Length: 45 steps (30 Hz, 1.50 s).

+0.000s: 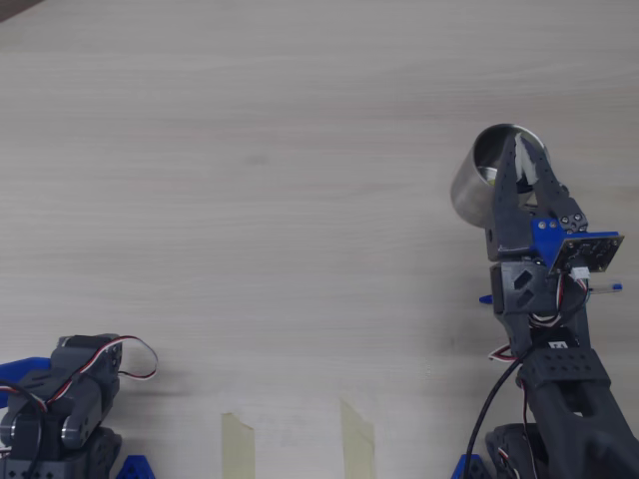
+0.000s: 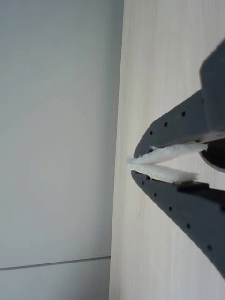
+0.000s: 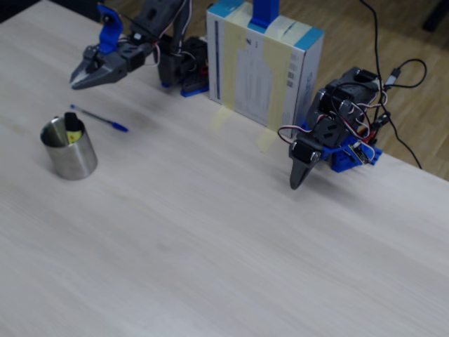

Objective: Grab the yellow pen and put it in the silver cup.

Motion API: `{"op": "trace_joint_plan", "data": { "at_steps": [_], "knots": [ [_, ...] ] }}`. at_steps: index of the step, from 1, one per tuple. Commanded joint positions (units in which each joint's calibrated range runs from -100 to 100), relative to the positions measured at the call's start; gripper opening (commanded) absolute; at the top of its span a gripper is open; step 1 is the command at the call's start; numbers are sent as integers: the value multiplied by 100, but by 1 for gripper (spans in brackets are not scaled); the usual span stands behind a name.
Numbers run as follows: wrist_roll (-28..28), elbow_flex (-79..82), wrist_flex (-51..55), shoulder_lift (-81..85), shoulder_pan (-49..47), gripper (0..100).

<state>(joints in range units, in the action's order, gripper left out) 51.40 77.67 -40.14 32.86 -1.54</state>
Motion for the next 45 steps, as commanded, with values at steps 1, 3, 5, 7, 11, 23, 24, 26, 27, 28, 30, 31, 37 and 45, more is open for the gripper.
{"op": "trace_joint_plan", "data": {
  "at_steps": [1, 3, 5, 7, 11, 23, 24, 26, 27, 28, 30, 31, 37, 45],
  "knots": [
    [-42, 173, -23, 429, 19, 2],
    [-42, 371, -23, 620, 19, 2],
    [-42, 552, -23, 803, 19, 2],
    [-42, 751, -23, 985, 19, 2],
    [-42, 1212, -23, 1425, 28, 2],
    [-37, 1474, 1962, 2712, 19, 2],
    [-37, 1537, 2072, 2812, 19, 2],
    [-11, 1736, 2148, 3036, 37, 2],
    [5, 1872, 2157, 3152, 55, 2],
    [5, 2016, 2157, 3277, 73, 2],
    [0, 2179, 2267, 3526, 100, 2],
    [0, 2179, 2454, 3659, 100, 2],
    [10, 2206, 3683, 4414, 109, 2],
    [10, 2206, 5778, 5535, 109, 2]
  ]
}}
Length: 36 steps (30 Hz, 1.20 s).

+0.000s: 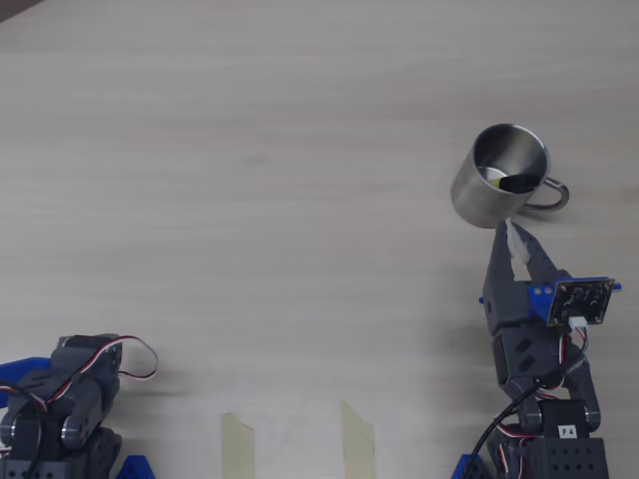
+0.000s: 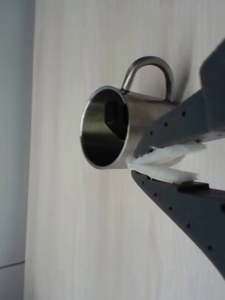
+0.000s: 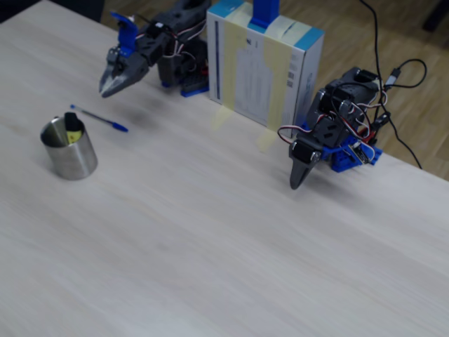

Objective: Grab the yellow pen and put it in the silver cup.

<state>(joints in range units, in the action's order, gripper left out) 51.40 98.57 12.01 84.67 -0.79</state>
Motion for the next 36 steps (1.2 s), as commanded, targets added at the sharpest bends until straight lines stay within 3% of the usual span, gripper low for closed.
{"op": "trace_joint_plan", "data": {
  "at_steps": [1, 19, 36],
  "knots": [
    [15, 116, 766, 470, 34, 2],
    [21, 98, 3862, 1392, 7, 2],
    [324, 98, 5745, 1425, -56, 2]
  ]
}}
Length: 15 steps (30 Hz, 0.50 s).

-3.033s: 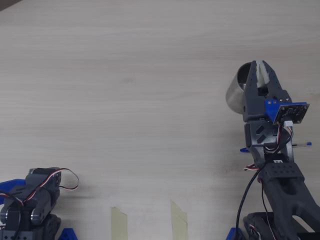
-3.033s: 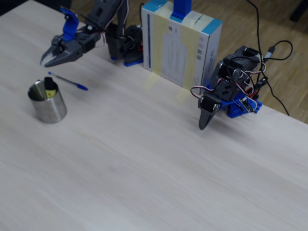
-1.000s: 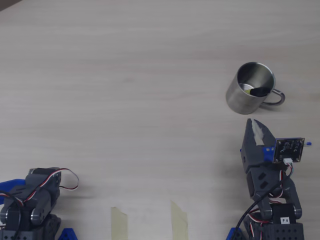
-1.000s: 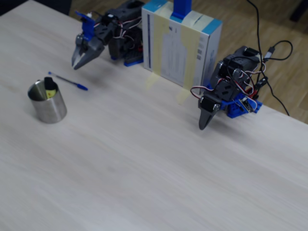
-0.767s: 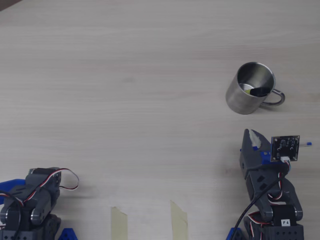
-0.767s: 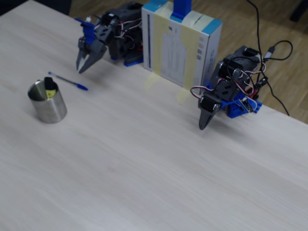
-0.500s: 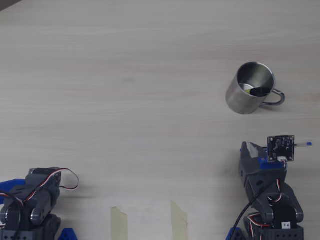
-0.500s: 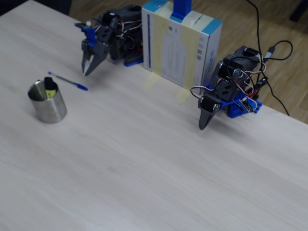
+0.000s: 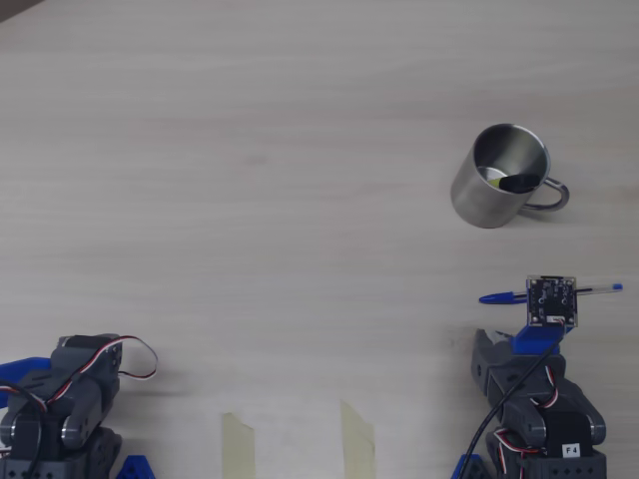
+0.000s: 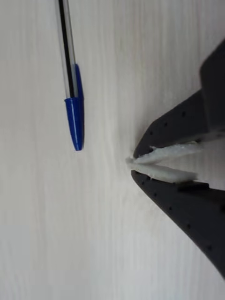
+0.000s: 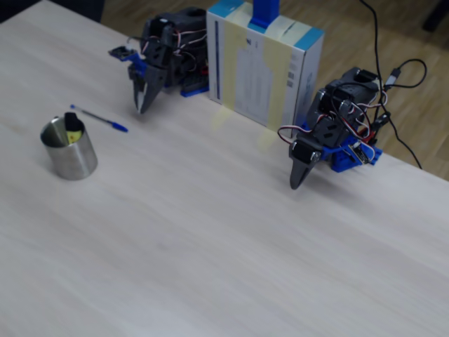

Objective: Grab the yellow pen and put it in the silver cup.

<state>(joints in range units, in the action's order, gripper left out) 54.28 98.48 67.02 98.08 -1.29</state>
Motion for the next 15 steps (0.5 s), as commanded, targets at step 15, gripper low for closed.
{"op": "trace_joint_plan", "data": {
  "at_steps": [15],
  "knots": [
    [187, 98, 830, 84, 3, 2]
  ]
}}
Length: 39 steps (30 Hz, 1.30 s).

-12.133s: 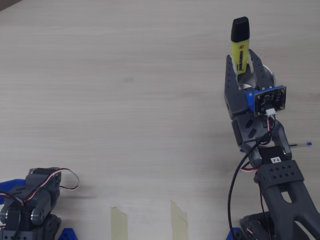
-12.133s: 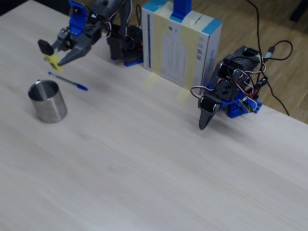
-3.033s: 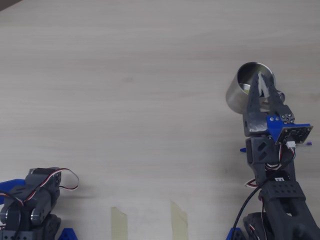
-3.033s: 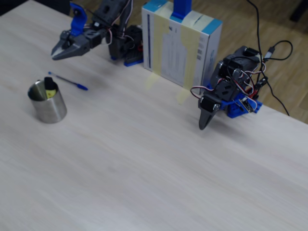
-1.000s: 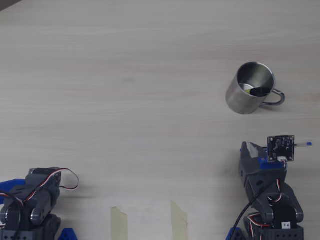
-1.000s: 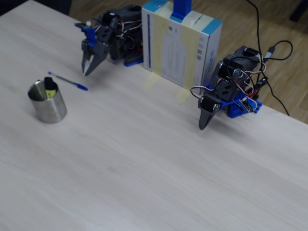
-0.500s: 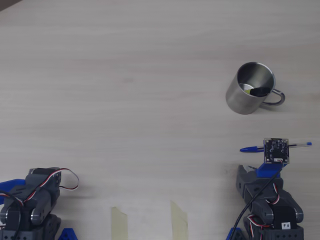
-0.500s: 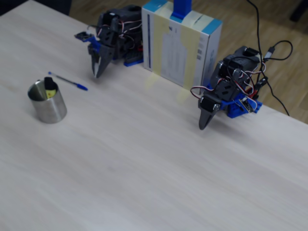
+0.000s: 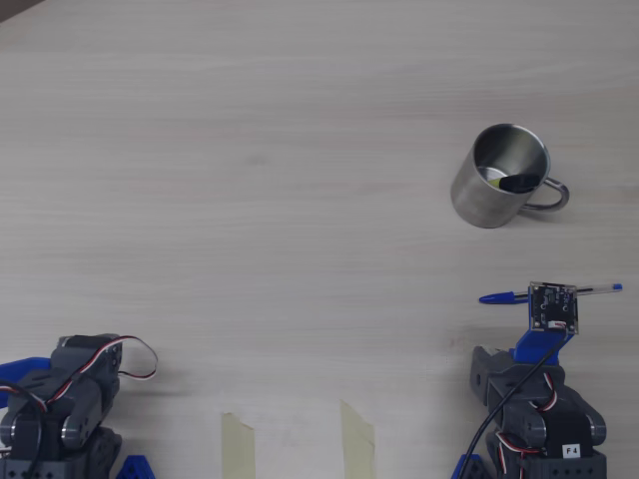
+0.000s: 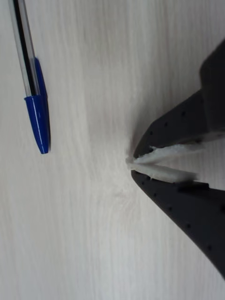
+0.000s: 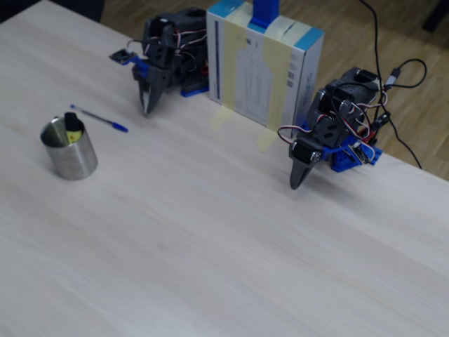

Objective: Grab the yellow pen and put it in the silver cup.

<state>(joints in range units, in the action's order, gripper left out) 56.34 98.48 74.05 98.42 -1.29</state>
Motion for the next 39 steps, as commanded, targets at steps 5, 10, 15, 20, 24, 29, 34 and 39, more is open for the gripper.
{"op": "trace_joint_plan", "data": {
  "at_steps": [5, 10, 15, 20, 24, 29, 34, 39],
  "knots": [
    [-18, 98, 127, 50, 30, 2],
    [-18, 98, 127, 42, 75, 2],
    [-18, 98, 119, 1, 75, 2],
    [-18, 98, 119, 1, 75, 2],
    [-18, 98, 119, 1, 75, 2],
    [-18, 98, 119, 1, 75, 2],
    [-18, 98, 119, 1, 75, 2],
    [-18, 98, 119, 1, 75, 2]
  ]
}}
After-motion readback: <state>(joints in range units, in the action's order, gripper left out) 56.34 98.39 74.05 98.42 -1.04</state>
